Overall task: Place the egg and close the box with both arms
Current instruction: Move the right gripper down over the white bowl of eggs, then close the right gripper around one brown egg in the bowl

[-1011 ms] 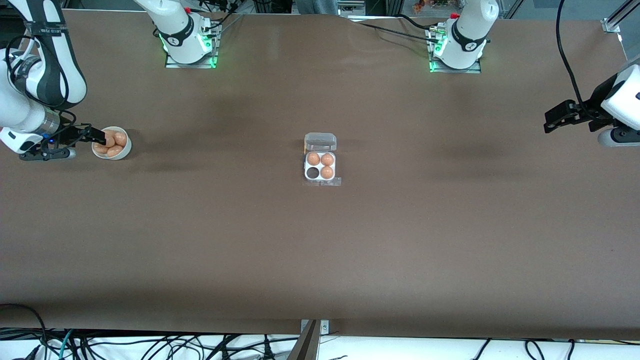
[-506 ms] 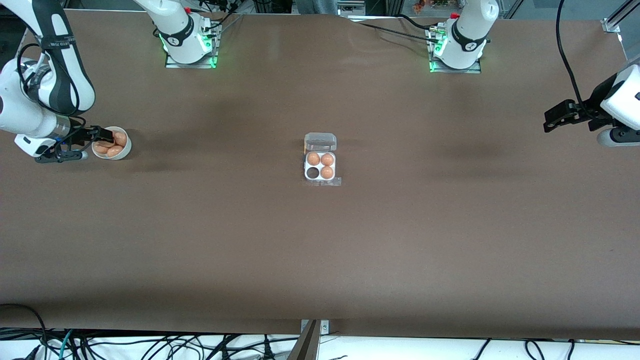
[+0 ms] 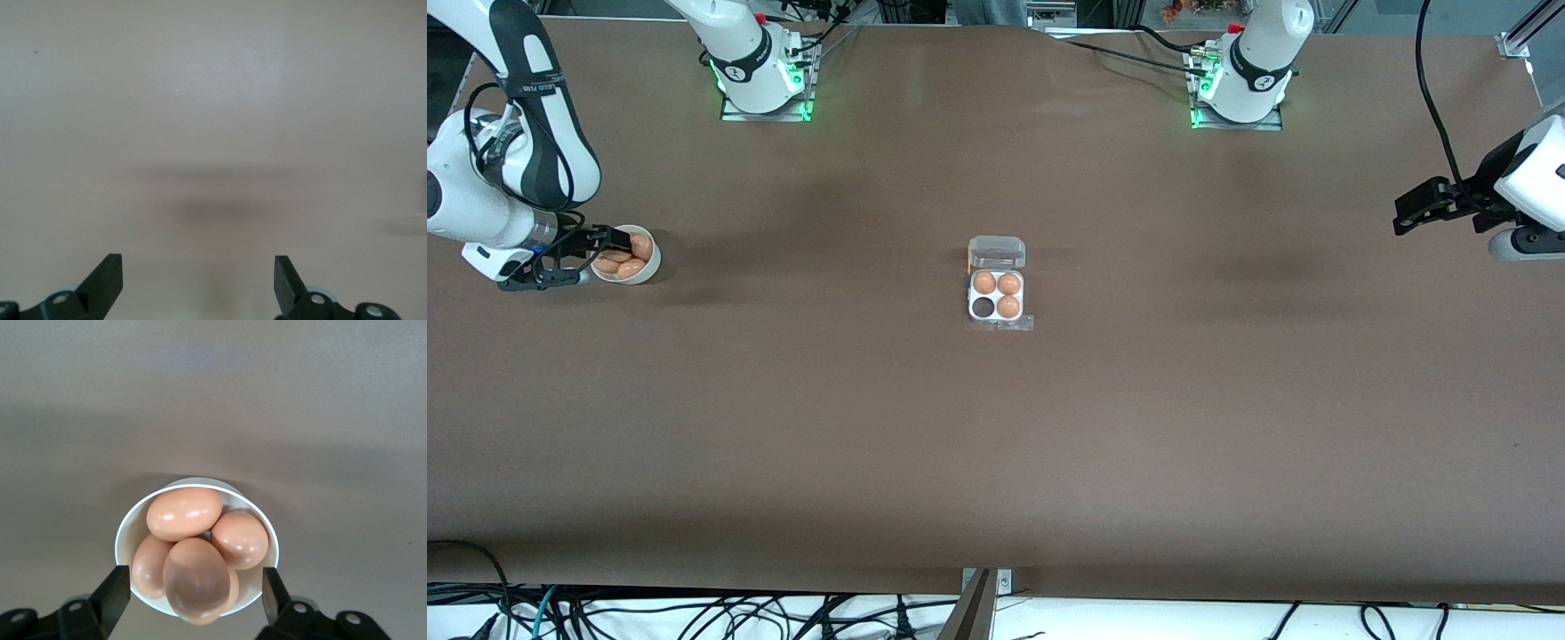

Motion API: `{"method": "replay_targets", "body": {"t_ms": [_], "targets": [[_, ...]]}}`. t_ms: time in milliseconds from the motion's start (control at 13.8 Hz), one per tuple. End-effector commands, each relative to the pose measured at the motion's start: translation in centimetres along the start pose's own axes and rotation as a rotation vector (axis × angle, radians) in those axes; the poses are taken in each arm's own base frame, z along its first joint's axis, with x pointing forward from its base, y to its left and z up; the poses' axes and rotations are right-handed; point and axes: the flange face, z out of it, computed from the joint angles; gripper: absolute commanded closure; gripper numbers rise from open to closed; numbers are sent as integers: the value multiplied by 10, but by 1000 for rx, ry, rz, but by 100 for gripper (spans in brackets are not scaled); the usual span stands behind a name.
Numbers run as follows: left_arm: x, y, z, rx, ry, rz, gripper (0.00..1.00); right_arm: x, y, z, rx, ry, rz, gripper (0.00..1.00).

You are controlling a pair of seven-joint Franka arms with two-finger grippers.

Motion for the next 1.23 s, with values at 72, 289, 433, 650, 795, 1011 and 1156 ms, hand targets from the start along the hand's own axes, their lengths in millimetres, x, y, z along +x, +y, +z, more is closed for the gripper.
{"method": "replay_targets", "body": {"t_ms": [72, 289, 433, 650, 795, 1011, 1156], "targets": [[-1, 1, -4, -17, -7, 10, 0, -8, 3, 5, 20, -20, -11, 29], [-1, 1, -3, -17, -10, 10, 0, -9, 2, 6, 28, -37, -11, 35], [-1, 1, -3, -17, -10, 10, 0, -11, 3, 10, 34, -53, -9, 37], [-1, 1, -3, -18, -10, 10, 0, -10, 2, 13, 33, -57, -10, 40], [-1, 1, -3, -18, -10, 10, 0, -9, 2, 15, 34, -62, -10, 44], [0, 1, -2, -17, -12, 11, 0, -9, 3, 17, 34, -68, -11, 59], [0, 1, -1, -17, -13, 11, 0, -8, 3, 17, 33, -67, -9, 65]]}}
